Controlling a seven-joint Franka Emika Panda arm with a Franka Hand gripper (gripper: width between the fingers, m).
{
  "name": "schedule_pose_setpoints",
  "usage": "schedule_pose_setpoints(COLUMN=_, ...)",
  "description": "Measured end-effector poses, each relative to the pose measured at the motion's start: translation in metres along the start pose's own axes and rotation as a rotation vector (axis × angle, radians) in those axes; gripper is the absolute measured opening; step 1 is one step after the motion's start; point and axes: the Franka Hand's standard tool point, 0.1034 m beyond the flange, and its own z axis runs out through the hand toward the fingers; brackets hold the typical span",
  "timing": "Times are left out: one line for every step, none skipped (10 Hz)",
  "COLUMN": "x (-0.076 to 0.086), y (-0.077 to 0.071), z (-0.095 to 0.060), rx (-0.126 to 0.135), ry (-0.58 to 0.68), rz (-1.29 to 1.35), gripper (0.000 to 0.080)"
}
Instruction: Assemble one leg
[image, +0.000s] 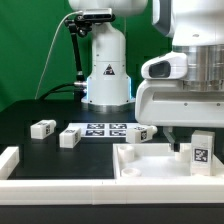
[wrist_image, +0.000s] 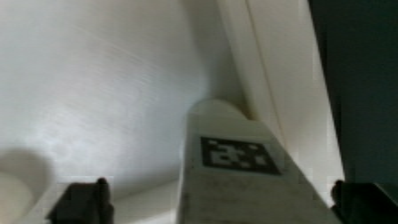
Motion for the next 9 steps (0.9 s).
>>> schedule_pose_setpoints(x=-0.0001, y=0.0001, z=0.0001, rx=0.000, ry=0.000, rz=0.000, gripper=0.0430)
schedule_pose_setpoints(x=-0.0002, y=0.0001, z=0.0002, rx=0.000, ry=-0.001, rz=0.006, gripper=0.0430)
schedule_pose_setpoints(x=-0.0003, y=0.0000, z=0.0002, rx=0.001, ry=-0.001, rz=0.041, gripper=0.0287)
schedule_pose_setpoints(x=-0.0002, y=0.0001, z=0.0002, rx=0.001, ry=-0.001, rz=0.038, gripper=0.0287)
schedule_pose_setpoints(x=-0.0004, y=-0.0002, z=0.0002, rx=0.002, ry=-0.001, rz=0.062, gripper=0.0287)
schedule_pose_setpoints(x=-0.0006, y=-0.0009, z=0.0004, rx=0.009, ry=-0.002, rz=0.200, gripper=0.0287)
schedule_pose_setpoints(x=-0.0001, y=-0.0006, z=0.0004, rx=0.026, ry=-0.003, rz=0.379, gripper=0.0287)
schedule_pose_setpoints(x=-0.0002, y=-0.0007, z=0.0006, rx=0.032, ry=-0.003, rz=0.504, gripper=0.0287)
schedule_pose_setpoints(x=-0.0006, y=-0.0011, z=0.0009, rx=0.043, ry=-0.003, rz=0.651, gripper=0.0287)
